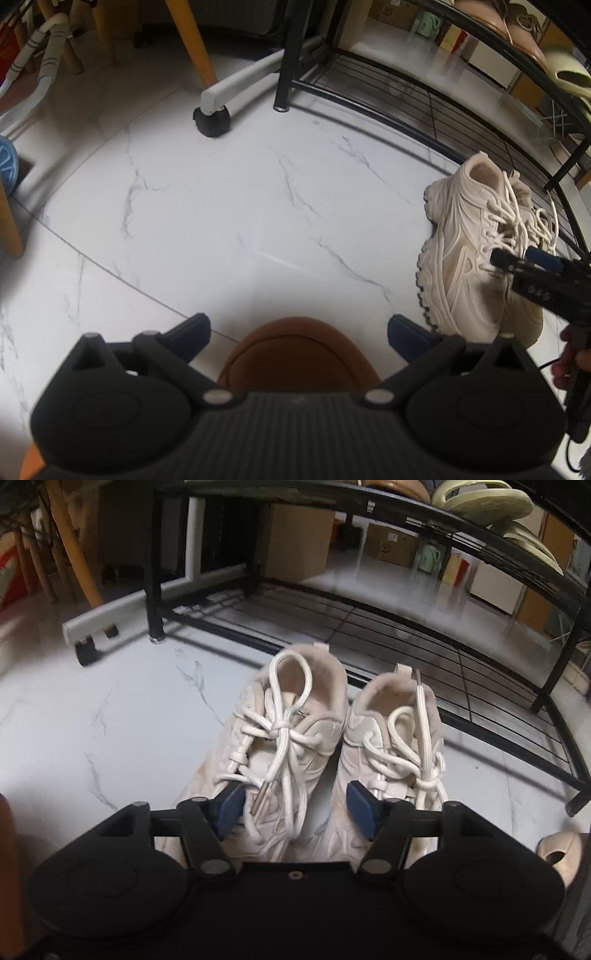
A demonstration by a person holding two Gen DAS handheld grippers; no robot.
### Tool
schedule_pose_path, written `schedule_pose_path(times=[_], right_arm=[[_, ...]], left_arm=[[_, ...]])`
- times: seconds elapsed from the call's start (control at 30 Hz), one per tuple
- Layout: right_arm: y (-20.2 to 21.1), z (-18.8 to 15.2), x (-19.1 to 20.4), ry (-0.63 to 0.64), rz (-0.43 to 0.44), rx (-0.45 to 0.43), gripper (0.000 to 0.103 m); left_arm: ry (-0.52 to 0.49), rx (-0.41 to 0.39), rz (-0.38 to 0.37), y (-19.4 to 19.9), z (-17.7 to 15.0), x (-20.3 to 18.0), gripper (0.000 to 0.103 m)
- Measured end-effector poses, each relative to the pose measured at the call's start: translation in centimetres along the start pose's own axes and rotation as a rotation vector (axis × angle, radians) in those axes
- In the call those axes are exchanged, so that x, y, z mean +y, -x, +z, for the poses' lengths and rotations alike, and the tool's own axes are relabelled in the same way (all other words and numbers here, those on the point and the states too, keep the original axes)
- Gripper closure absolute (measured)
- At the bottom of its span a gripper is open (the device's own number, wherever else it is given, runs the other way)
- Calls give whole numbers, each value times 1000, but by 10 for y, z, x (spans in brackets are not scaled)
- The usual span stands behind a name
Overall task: Organize scattered shoes
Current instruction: 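Close the right tool on both sneaker heel tabs together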
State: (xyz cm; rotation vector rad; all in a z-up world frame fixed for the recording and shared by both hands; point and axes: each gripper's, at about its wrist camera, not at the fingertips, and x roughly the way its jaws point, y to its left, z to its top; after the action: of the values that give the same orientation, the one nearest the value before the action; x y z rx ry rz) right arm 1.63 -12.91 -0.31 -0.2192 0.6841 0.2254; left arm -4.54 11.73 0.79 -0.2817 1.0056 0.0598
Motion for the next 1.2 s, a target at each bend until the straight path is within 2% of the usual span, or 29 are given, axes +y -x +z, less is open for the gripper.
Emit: schedule_pose_path(times=[0.03, 0.07, 0.13, 0.23, 0.27, 0.37, 0.47, 0.53, 0.73, 0.83, 0.9, 0.93, 1.0, 1.07, 1.1, 1.13, 1.17, 1.2], right_arm=[[11, 1, -5, -7, -5, -32, 19], [17, 1, -11, -10, -40, -45, 12], [21, 0, -21, -27, -105, -45, 12], [12, -6, -41, -102, -181, 11, 14], [3, -11, -48, -143, -176, 44, 17], [-20, -19, -53, -187, -131, 90, 18], [-35, -24, -44, -139, -140, 127, 26], [-37, -23, -39, -120, -146, 160, 28], [-30, -24, -38, -140, -121, 207, 29], [-25, -25, -37, -140, -105, 213, 25], [-15, -19, -39, -175, -124, 198, 20], [-11, -15, -39, -186, -135, 184, 14], [22, 6, -37, -208, -174, 40, 11], [38, 20, -36, -230, -171, -68, 11], [46, 30, -35, -249, -161, -137, 12], [38, 39, -35, -269, -124, -135, 17], [28, 48, -36, -288, -84, -125, 27], [19, 52, -37, -299, -70, -107, 31]], left_arm=[[3, 0, -1, 0, 0, 0, 1], [6, 0, -2, 0, 0, 1, 1], [10, 1, -4, 0, 0, 1, 1], [6, 4, -5, 0, 0, 0, 1], [3, 3, -4, 0, 0, 0, 1], [-2, -4, 5, 0, 0, -1, 1], [-3, -2, 9, -1, 0, -1, 1], [-5, 2, 9, -2, 0, -1, 1], [-1, -3, 1, 0, 1, 1, 1], [2, -4, 0, 0, 1, 2, 1], [3, -5, 1, 1, 1, 2, 1], [4, -6, 1, 1, 1, 2, 1], [-1, -9, 6, 0, 1, 1, 1], [-9, -11, 11, -2, -1, 0, 1], [-16, -5, 12, -3, -2, -1, 1], [-24, 2, 14, -4, -3, -3, 1], [-28, 5, 13, -4, -3, -3, 1], [-31, 7, 10, -5, -3, -4, 1]])
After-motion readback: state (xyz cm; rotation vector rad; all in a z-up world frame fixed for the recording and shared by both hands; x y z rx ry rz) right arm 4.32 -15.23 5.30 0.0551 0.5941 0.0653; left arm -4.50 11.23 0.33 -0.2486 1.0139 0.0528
